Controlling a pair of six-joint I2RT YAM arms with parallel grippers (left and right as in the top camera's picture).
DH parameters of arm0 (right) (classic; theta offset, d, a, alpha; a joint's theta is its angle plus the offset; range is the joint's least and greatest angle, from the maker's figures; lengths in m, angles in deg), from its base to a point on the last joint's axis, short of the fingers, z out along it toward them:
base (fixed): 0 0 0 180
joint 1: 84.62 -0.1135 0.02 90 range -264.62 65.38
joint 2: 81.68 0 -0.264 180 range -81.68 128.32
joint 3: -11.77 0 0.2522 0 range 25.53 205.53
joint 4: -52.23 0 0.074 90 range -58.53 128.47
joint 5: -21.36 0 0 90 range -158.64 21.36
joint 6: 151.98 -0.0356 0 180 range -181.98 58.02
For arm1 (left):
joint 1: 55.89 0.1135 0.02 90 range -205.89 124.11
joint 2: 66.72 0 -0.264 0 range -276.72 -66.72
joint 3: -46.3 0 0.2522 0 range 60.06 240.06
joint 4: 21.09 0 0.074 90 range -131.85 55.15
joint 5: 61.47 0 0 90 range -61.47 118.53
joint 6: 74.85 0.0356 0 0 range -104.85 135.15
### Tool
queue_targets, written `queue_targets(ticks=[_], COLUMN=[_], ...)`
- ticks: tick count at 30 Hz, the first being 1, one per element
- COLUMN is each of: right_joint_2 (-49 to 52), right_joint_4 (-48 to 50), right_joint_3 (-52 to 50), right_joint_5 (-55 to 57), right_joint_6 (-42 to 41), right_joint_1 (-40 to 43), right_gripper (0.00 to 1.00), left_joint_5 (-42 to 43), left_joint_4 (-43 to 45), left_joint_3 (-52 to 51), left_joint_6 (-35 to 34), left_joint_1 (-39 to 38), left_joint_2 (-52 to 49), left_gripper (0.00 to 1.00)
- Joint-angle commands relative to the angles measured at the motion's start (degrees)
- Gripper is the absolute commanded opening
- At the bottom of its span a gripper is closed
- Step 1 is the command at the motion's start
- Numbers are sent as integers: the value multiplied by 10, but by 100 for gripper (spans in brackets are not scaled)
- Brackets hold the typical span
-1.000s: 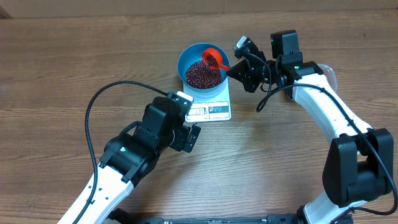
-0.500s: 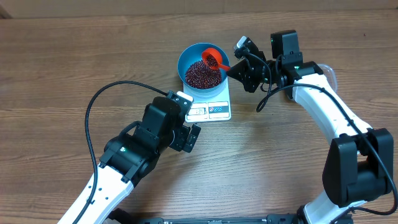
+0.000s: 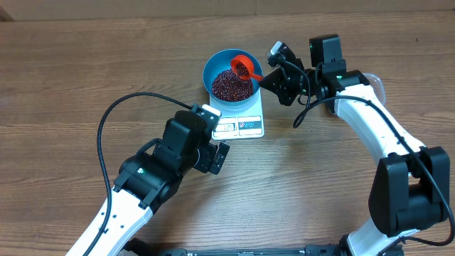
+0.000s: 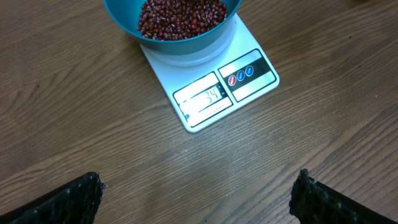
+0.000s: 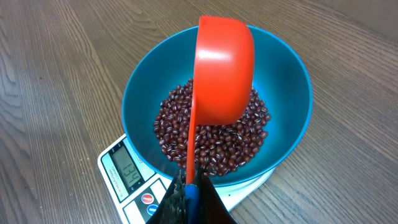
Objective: Scoop item into bowl and weigh 150g on scale
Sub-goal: 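Tilt the red cup over the blue bowl to pour beans, then move the empty red cup with the right gripper back over the tub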
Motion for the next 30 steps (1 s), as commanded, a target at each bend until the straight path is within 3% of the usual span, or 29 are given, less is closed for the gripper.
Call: queue_targets(ticks=[1,27,30], right_joint_2=[2,2,2], right_joint_4=[2,3,2], right_joint_3=[-2,-2,-2], right_joint_5=[1,1,0], right_joint_6=[3,4,36], right_joint_1=[-2,-2,-2], right_gripper=[4,4,4], left_joint_5=[7,7,7], left_joint_4=[2,2,2], left_joint_3=[0,0,0], left_joint_6=[10,10,10], left_joint_1=[2,2,2], left_joint_2=[-2,-2,-2], left_gripper=[100,100,100])
